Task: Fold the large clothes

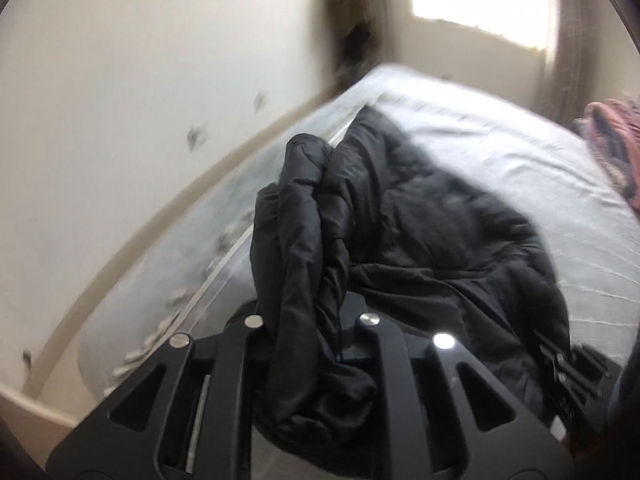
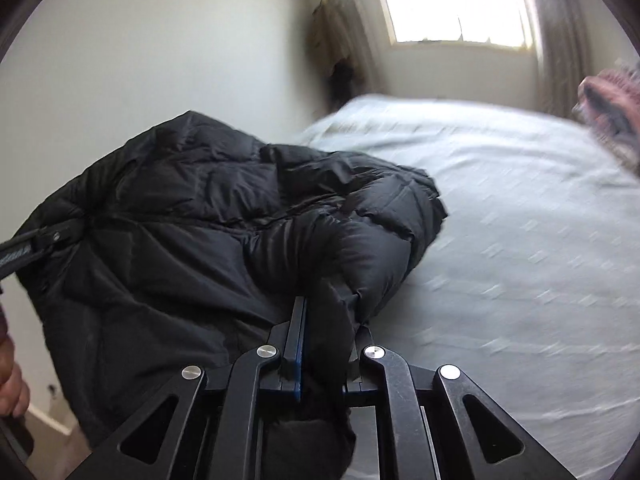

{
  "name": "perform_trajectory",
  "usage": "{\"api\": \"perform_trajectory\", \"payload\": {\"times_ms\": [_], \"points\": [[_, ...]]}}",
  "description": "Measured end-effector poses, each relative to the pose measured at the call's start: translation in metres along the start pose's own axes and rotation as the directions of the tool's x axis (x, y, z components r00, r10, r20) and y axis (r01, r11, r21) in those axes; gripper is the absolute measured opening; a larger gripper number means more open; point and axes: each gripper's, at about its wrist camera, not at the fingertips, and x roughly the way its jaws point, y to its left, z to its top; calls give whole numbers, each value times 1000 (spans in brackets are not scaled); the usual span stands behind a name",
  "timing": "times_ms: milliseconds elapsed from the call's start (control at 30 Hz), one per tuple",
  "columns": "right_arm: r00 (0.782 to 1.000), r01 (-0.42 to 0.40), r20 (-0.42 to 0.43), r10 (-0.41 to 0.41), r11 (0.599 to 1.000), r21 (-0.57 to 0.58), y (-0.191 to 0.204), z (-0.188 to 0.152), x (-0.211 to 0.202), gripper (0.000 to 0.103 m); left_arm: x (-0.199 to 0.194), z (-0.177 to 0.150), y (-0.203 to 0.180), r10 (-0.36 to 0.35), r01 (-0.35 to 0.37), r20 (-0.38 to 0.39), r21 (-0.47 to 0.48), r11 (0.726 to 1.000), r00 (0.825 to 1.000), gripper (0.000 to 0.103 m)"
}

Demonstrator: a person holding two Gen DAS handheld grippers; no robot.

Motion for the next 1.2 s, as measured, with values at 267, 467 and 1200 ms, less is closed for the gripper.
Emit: {"api": "perform_trajectory", "payload": {"times_ms": [267,467,1200], "points": [[982,-126,-158,107,985,-120,43,-25,45,35,37,-18,79,-186,154,-60,-347,925,981,33],[948,-239,-216,234,971,5,0,-16,22,55,1,-10,105,-225,209,11,-411,887,974,61],[954,-299,-126,273,818,-491,-41,-127,-211,87,-236,-222,-91,107,-78,80,-305,949,991,84]]}}
